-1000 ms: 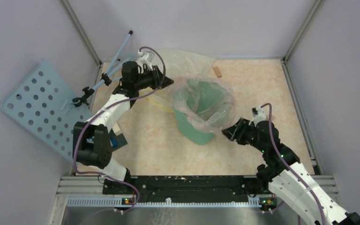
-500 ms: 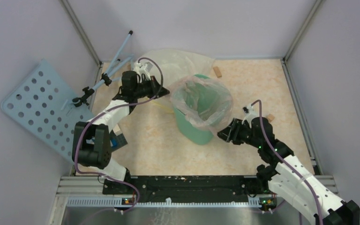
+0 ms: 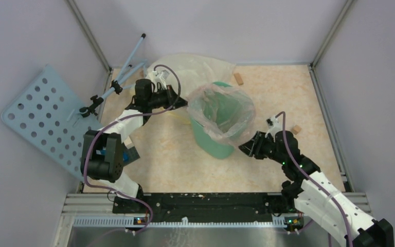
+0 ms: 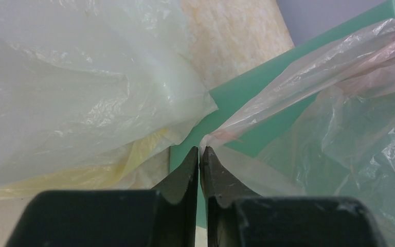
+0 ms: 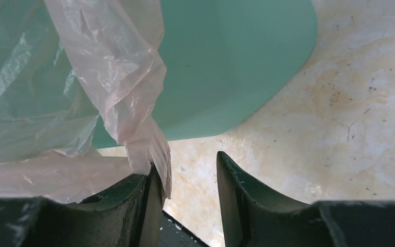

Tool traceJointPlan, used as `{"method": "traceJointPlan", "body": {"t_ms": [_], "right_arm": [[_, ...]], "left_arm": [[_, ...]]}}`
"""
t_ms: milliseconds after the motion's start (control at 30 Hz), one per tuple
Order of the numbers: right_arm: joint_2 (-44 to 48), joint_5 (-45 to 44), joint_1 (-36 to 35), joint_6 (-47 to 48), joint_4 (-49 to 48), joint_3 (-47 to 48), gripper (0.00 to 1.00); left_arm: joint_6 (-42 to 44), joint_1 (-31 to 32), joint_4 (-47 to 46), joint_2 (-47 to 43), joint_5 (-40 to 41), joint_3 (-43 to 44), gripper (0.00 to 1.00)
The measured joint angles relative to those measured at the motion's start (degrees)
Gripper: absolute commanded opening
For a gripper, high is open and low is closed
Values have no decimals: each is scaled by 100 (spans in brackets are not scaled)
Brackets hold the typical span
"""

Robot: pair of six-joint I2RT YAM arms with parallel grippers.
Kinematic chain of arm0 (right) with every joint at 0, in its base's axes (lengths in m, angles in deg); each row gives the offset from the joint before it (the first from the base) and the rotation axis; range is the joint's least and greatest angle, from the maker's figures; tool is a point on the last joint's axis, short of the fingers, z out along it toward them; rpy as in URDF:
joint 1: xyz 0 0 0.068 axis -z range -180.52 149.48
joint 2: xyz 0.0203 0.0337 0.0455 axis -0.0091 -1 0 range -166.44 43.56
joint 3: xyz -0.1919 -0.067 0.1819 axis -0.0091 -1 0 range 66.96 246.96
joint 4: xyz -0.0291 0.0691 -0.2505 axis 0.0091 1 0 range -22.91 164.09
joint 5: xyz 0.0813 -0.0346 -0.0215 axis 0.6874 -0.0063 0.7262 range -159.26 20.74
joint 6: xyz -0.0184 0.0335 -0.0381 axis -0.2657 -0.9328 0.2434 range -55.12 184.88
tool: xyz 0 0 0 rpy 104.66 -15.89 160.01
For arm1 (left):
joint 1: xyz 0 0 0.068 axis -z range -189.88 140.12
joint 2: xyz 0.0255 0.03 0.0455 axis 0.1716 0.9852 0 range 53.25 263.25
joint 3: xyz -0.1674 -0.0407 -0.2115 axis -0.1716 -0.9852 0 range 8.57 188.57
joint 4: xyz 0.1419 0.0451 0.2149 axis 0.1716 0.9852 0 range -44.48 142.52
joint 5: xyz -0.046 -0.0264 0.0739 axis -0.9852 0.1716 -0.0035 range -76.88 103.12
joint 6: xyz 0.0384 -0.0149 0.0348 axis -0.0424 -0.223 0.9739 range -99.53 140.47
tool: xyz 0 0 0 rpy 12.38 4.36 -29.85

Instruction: Put the trash bags into the trash bin

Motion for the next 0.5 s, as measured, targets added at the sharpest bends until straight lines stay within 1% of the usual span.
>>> {"method": "traceJointPlan", "body": {"t_ms": [200,333,500], "right_arm": [[72,-634,0,-24,70,0,39],[199,-1075,0,-11,173,2,44],[275,-1163,0,195,273,24,43]], "left_arm": [[4,0,-9,0,13,0,12],[7,0,-4,0,31,2,13],[13,0,35,0,74,57,13]]}}
